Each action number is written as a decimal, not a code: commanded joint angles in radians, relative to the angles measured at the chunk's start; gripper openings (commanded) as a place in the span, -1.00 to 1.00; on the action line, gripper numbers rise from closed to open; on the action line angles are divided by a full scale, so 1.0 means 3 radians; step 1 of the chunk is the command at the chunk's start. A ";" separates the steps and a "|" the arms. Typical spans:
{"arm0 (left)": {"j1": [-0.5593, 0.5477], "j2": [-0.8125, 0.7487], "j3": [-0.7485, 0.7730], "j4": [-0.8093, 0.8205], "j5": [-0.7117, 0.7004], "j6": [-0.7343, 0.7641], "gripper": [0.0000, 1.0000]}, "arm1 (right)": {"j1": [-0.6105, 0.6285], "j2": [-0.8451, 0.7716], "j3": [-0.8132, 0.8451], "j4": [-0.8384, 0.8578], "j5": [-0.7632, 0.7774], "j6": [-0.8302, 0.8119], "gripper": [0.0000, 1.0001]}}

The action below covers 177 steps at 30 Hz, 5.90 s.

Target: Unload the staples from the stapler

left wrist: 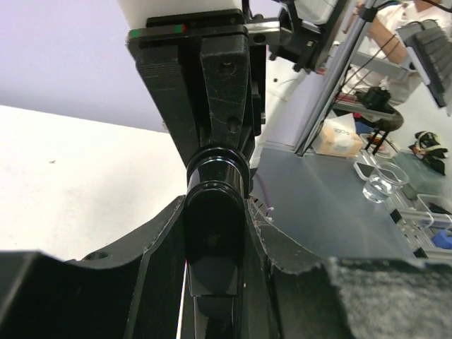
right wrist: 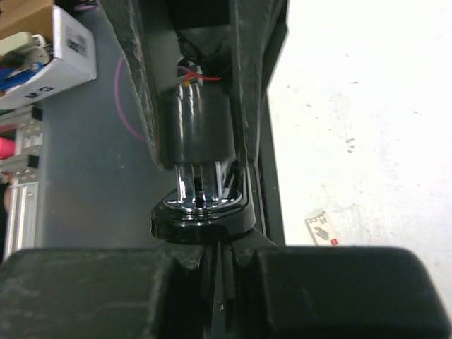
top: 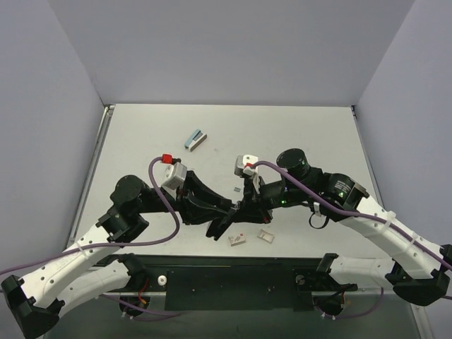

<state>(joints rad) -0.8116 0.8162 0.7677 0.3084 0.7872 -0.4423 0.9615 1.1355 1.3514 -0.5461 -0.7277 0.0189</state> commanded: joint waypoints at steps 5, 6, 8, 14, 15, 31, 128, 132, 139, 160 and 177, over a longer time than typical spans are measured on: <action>-0.0133 -0.0046 0.0355 -0.0735 -0.0869 0.0385 -1.00 | -0.0346 -0.0731 -0.0761 0.0936 0.0436 0.0172 -1.00; -0.0133 -0.0046 0.0391 -0.0792 -0.1022 0.0446 -1.00 | -0.0397 -0.0803 -0.0929 0.1001 0.0664 0.0289 -1.00; -0.0133 -0.0031 0.0564 -0.1022 -0.1369 0.0594 -1.00 | -0.0469 -0.0957 -0.1154 0.1068 0.0956 0.0442 -1.00; -0.0117 0.0193 0.0984 -0.1794 -0.2585 0.0922 -1.00 | -0.0561 -0.1218 -0.1620 0.1161 0.1515 0.0739 -1.00; -0.0092 0.0265 0.1035 -0.1836 -0.2715 0.0953 -1.00 | -0.0567 -0.1228 -0.1641 0.1161 0.1546 0.0755 -1.00; 0.1288 0.1313 0.1465 -0.2041 -0.3181 0.0805 -1.00 | -0.0607 -0.0988 -0.1866 0.1273 0.1720 0.0924 -1.00; 0.1718 0.5102 0.4839 -0.3482 -0.2782 0.1249 0.67 | -0.0746 -0.0911 -0.2071 0.1304 0.1444 0.1072 -0.32; 0.1718 0.5235 0.4957 -0.3518 -0.2879 0.1316 0.61 | -0.0751 -0.0860 -0.2071 0.1309 0.1454 0.1042 -0.32; 0.1724 0.5440 0.5167 -0.3580 -0.2982 0.1439 0.55 | -0.0751 -0.0738 -0.2060 0.1345 0.1464 0.1006 -0.32; 0.1754 0.5783 0.5223 -0.3554 -0.2818 0.1459 0.16 | -0.0756 -0.0482 -0.2014 0.1432 0.1429 0.0960 -0.34; 0.1754 0.5670 0.4927 -0.3503 -0.2543 0.1439 -0.59 | -0.0751 -0.0650 -0.2071 0.1401 0.1408 0.1021 -0.35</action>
<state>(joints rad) -0.2882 2.5172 2.2978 -0.7315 -0.0154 -0.0143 0.7399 0.9775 0.7071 -0.1387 -0.3000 0.3172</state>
